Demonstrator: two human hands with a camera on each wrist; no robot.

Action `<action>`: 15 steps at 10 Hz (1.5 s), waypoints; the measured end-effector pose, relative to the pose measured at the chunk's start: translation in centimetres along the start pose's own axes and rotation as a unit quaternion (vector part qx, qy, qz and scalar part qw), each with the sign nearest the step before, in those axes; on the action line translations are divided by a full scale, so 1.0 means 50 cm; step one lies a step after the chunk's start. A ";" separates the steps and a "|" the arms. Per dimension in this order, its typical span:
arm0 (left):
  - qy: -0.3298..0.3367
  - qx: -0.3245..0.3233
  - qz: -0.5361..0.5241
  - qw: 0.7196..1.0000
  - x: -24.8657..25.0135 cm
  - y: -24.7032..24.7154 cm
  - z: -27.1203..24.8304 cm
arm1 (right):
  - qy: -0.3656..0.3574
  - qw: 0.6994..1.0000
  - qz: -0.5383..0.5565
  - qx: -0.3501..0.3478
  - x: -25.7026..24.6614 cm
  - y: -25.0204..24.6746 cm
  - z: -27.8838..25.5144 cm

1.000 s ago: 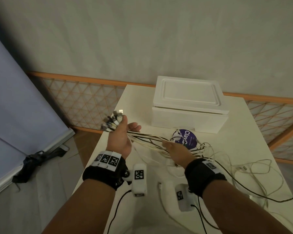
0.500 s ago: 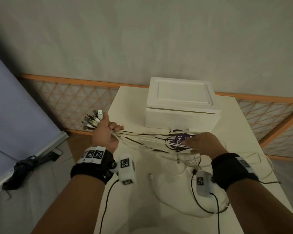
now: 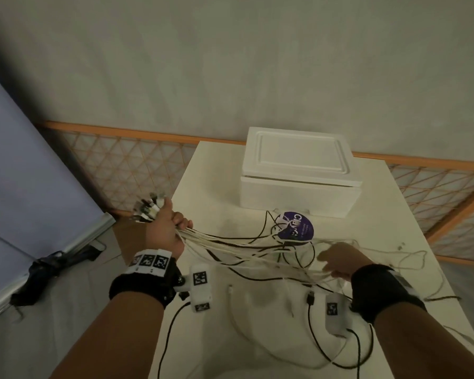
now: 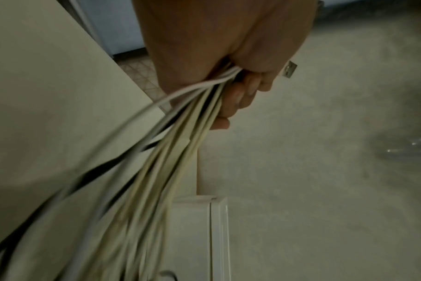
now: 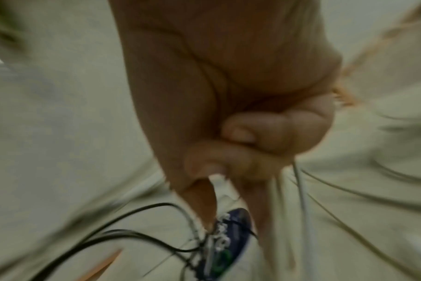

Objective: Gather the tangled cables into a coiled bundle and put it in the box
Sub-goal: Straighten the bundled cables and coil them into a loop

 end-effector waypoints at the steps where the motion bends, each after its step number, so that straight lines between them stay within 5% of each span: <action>1: 0.000 -0.017 0.080 0.997 -0.030 0.021 -0.005 | -0.091 0.995 -0.046 0.010 -0.139 -0.019 -0.063; 2: 0.027 -0.086 0.132 0.987 -0.056 0.073 -0.045 | -0.271 0.955 0.044 0.115 -0.293 -0.044 -0.127; 3: 0.014 -0.150 0.159 0.976 -0.080 0.120 -0.085 | -0.368 0.928 0.052 0.030 -0.403 0.012 -0.162; 4: -0.012 -0.147 0.147 0.978 -0.082 0.123 -0.091 | -0.375 0.925 0.060 -0.020 -0.426 0.050 -0.148; 6: 0.037 -0.161 0.177 0.970 -0.067 0.121 -0.094 | -0.390 0.919 0.020 0.057 -0.427 0.069 -0.137; 7: 0.075 -0.124 0.096 0.985 -0.037 0.115 -0.081 | -0.389 0.917 -0.031 0.083 -0.392 0.078 -0.117; 9: 0.061 -0.063 -0.100 0.991 0.020 0.090 -0.051 | -0.291 0.940 -0.139 0.110 -0.254 0.014 -0.067; 12: 0.005 -0.029 -0.119 0.992 -0.007 0.062 -0.020 | -0.199 0.968 -0.072 0.131 -0.114 -0.093 -0.054; 14: -0.042 -0.038 -0.085 0.995 -0.102 0.097 -0.047 | -0.116 0.971 -0.143 0.153 -0.110 -0.140 -0.052; 15: -0.050 -0.024 -0.048 0.997 -0.126 0.115 -0.069 | -0.258 0.953 -0.032 0.155 -0.224 -0.106 -0.108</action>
Point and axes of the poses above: each hand's wrist, its own z-axis towards the middle knuckle, its own y-axis out of the palm, x = y × z, the point moved 6 cm from there along z, towards the middle knuckle, and after that the axes turned 2 degrees about -z, right-handed, at the moved point
